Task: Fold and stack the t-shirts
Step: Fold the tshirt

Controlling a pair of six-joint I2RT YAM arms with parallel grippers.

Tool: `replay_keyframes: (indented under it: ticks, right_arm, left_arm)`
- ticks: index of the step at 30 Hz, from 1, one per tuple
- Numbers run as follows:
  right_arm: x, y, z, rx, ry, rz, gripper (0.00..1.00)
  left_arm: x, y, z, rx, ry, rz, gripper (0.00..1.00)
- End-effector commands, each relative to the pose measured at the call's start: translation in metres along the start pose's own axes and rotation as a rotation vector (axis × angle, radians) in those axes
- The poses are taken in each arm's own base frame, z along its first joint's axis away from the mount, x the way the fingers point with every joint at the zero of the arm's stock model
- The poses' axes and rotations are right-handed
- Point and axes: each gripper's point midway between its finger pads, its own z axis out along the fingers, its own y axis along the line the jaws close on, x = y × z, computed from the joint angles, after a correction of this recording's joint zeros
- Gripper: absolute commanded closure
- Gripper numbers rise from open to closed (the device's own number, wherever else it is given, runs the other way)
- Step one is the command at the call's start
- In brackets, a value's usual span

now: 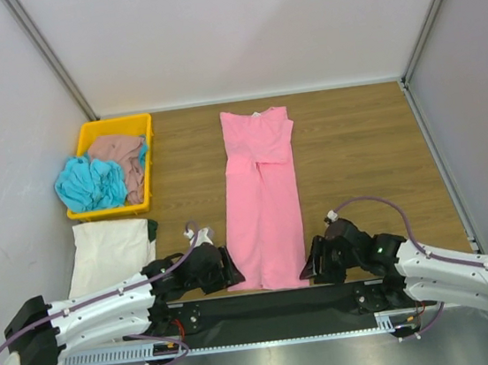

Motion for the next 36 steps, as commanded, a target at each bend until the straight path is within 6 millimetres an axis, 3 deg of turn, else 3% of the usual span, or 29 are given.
replay_keyframes:
  ticks: [1, 5, 9, 15, 18, 23, 28, 35, 36]
  right_arm:
    - [0.004, -0.006, 0.009, 0.017, -0.005, 0.029, 0.43]
    - [0.007, -0.009, 0.015, 0.046, -0.007, 0.021, 0.48]
    - [0.006, -0.014, 0.017, 0.071, -0.017, 0.023, 0.61]
    - [0.006, -0.014, 0.018, 0.071, -0.017, 0.022, 0.98]
    - [0.006, -0.011, 0.018, 0.068, -0.013, 0.027, 1.0]
    - [0.0, 0.004, 0.013, 0.042, -0.031, 0.027, 1.0]
    - [-0.016, 0.029, -0.004, 0.004, -0.098, 0.016, 1.0]
    - [-0.052, 0.06, -0.027, -0.067, -0.164, 0.016, 1.0]
    - [-0.064, 0.068, -0.033, -0.082, -0.192, 0.025, 1.0]
  left_arm:
    - [0.009, 0.015, 0.006, -0.035, 0.029, -0.019, 0.36]
    - [0.012, 0.022, 0.008, -0.055, 0.036, -0.03, 0.42]
    - [0.011, 0.027, 0.008, -0.076, 0.028, -0.035, 0.53]
    - [0.01, 0.029, 0.008, -0.085, 0.021, -0.039, 0.88]
    - [0.01, 0.028, 0.007, -0.087, 0.023, -0.043, 1.0]
    - [0.003, 0.016, 0.0, -0.065, 0.004, -0.038, 1.0]
    - [-0.017, -0.004, -0.021, -0.041, -0.057, -0.03, 1.0]
    - [-0.058, -0.033, -0.045, -0.011, -0.158, -0.003, 1.0]
    - [-0.065, -0.04, -0.048, -0.012, -0.165, 0.002, 0.99]
